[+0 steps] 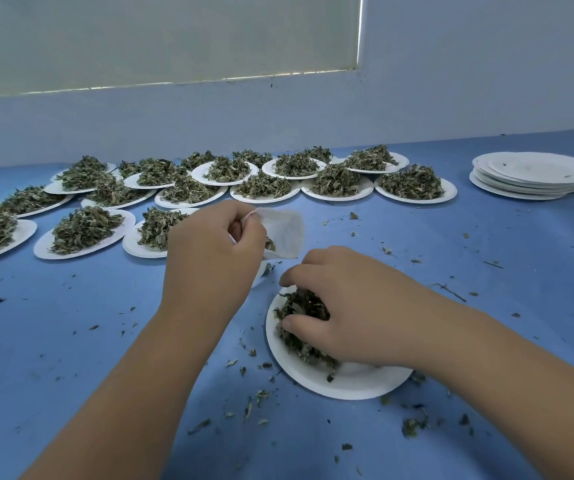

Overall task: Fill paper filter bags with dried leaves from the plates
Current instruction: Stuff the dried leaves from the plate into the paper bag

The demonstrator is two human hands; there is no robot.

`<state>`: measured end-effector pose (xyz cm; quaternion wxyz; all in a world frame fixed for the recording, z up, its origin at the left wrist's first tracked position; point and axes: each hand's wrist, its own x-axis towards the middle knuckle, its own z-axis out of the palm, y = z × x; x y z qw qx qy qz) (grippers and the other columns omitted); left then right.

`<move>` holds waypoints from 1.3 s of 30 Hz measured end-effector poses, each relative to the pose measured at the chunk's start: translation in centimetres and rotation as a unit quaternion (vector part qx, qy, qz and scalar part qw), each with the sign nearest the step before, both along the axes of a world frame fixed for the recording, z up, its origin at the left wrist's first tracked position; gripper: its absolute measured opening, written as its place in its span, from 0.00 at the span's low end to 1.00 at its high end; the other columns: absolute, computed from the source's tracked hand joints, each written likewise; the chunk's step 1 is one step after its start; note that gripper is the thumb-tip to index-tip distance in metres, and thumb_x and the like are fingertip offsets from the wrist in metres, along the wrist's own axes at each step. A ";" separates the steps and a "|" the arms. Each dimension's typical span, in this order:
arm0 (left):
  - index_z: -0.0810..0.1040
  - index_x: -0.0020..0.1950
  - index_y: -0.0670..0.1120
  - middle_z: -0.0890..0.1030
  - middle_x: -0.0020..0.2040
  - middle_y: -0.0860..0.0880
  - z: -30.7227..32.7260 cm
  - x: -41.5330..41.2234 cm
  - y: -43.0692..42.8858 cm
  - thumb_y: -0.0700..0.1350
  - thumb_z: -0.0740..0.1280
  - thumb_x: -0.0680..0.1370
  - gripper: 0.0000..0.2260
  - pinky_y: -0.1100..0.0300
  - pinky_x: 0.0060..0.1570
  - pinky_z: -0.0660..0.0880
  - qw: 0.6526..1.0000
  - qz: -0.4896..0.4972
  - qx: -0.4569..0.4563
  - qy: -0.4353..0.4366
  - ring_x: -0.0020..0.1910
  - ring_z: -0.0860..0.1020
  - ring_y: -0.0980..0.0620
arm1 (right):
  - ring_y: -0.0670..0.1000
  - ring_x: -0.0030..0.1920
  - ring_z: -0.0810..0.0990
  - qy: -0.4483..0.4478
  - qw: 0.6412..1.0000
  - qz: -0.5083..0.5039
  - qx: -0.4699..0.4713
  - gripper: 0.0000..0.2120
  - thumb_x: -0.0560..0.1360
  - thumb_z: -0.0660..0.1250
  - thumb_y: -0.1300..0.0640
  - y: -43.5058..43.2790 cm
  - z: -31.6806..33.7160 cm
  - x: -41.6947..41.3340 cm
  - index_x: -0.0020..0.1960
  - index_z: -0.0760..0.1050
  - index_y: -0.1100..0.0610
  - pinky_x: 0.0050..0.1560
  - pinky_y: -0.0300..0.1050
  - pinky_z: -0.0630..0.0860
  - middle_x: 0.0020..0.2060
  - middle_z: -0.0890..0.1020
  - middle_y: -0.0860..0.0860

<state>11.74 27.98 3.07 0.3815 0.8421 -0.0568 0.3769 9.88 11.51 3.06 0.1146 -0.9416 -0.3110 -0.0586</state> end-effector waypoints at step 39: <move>0.75 0.32 0.46 0.75 0.29 0.46 -0.6 0.1 0.0 0.42 0.65 0.76 0.12 0.61 0.31 0.66 0.999 -0.021 0.031 0.020 0.33 0.70 0.51 | 0.34 0.43 0.72 0.056 0.975 -0.046 0.208 0.05 0.73 0.70 0.49 -1.9 0.5 -0.6 0.43 0.77 0.38 0.42 0.24 0.65 0.41 0.78 0.39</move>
